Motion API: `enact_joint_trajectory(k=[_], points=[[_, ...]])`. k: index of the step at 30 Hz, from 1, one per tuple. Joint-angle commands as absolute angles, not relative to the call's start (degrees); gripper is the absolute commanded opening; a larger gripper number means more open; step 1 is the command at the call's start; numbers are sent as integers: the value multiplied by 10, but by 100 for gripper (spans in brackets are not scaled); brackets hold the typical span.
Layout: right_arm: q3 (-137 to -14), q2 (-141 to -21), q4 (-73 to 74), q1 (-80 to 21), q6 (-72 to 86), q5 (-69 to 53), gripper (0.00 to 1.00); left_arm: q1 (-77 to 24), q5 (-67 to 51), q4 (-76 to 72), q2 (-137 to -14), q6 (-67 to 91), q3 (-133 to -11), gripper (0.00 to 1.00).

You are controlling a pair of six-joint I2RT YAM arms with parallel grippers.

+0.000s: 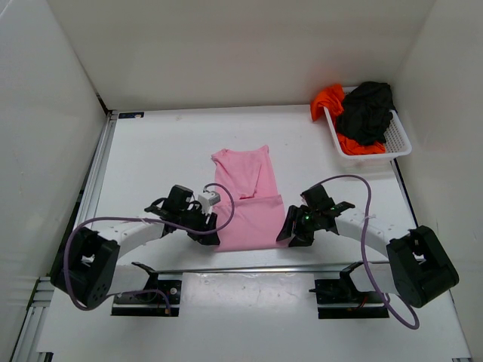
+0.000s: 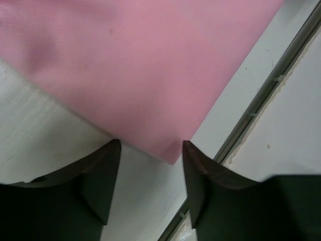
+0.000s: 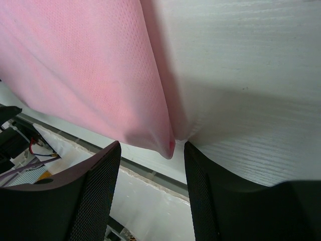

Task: Fold and stack the t-shirts
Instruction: Grab one side of the 2/3 rectangular tshirt with both arms

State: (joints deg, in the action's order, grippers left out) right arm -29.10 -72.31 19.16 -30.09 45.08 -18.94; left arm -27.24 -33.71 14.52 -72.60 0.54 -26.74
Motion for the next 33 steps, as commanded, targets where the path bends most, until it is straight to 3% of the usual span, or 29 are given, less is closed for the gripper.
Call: enact_joint_trajectory(k=[1, 5, 11, 12, 15, 22, 27, 33], points=[[-290, -724, 194, -304, 454, -153, 59, -281, -302, 212, -759, 0, -232, 60], [-285, -724, 183, -304, 454, -158, 56, -281, -291, 227, -772, 0, -232, 58], [-290, -757, 159, -316, 454, -180, 28, -281, -320, 232, -787, 0, -227, 65], [-290, -765, 152, -329, 460, -180, 18, -281, -320, 239, -787, 0, -235, 65], [-290, -780, 137, -349, 466, -188, 3, -276, -286, 324, -787, 0, -273, 67], [-301, -797, 124, -378, 487, -188, 2, -254, -215, 485, -797, 0, -311, 73], [-307, -803, 119, -388, 487, -182, 2, -254, -202, 496, -811, 0, -311, 77], [-307, -803, 119, -394, 487, -182, 2, -235, -264, 419, -825, 0, -323, 77]])
